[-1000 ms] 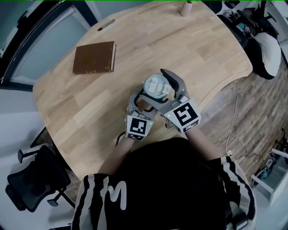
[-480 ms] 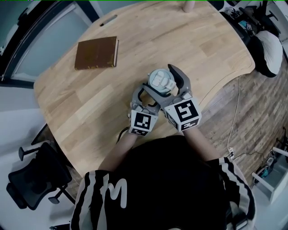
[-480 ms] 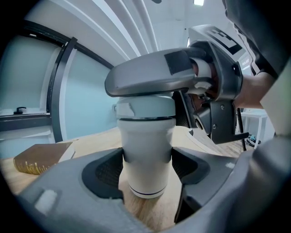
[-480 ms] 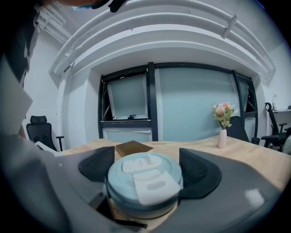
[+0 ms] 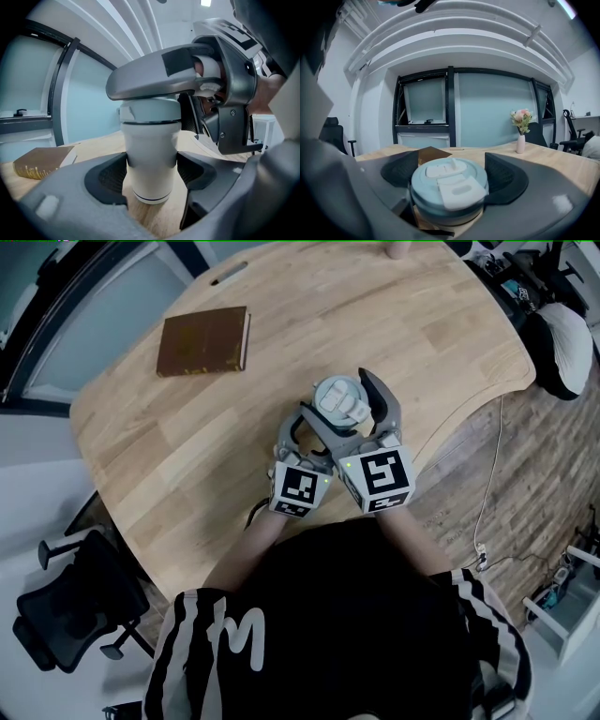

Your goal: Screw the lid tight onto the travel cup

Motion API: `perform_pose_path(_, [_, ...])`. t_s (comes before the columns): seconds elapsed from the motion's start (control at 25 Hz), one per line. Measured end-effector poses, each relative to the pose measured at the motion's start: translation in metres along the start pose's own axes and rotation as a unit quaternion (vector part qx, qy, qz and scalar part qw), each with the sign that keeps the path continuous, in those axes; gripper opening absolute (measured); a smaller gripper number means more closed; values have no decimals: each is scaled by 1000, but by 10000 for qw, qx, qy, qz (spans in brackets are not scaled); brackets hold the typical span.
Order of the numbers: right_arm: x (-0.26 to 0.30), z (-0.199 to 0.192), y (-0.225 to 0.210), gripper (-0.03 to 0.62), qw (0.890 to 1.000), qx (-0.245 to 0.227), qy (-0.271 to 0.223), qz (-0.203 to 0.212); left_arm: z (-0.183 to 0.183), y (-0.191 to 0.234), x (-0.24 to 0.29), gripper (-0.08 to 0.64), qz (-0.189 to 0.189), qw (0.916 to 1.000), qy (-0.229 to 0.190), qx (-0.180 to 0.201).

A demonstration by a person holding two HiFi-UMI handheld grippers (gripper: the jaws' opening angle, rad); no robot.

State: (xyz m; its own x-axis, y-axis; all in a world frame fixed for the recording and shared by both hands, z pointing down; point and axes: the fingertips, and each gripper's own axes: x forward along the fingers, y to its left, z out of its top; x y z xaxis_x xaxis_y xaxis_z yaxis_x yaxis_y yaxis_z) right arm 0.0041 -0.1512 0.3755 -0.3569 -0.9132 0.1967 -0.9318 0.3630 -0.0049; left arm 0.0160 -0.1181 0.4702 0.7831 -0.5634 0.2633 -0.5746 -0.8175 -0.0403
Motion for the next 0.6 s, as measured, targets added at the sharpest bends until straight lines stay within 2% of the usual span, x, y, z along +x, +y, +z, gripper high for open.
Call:
perform_pose_path(0.08, [-1,-1,-1,440,10000,35,14,15,-1,-1,0,339,-20,10000,30,0])
perform_pose_path(0.16, [0,-2,2,445,9998,-11,47,213,-1,-1,0,339,-23,10000,43,-14])
perform_pose_path(0.32, [-3,4,14,476,9953,-397,-89,878,-5,-2,0,339,-78,10000,60,9])
perform_pose_path(0.4, [-7,9,14,485,9913,-328,-196,1263,-4,-3,0,339,-96,9999,73,38])
perform_pose_path(0.48, [-12,8,13,488,9812,-323,-239,1888,-5,-4,0,339,-120,9999,78,21])
perform_pose_path(0.6, [-18,8,18,488,9506,-402,-288,3066,-3,-4,0,337,-145,9998,109,44])
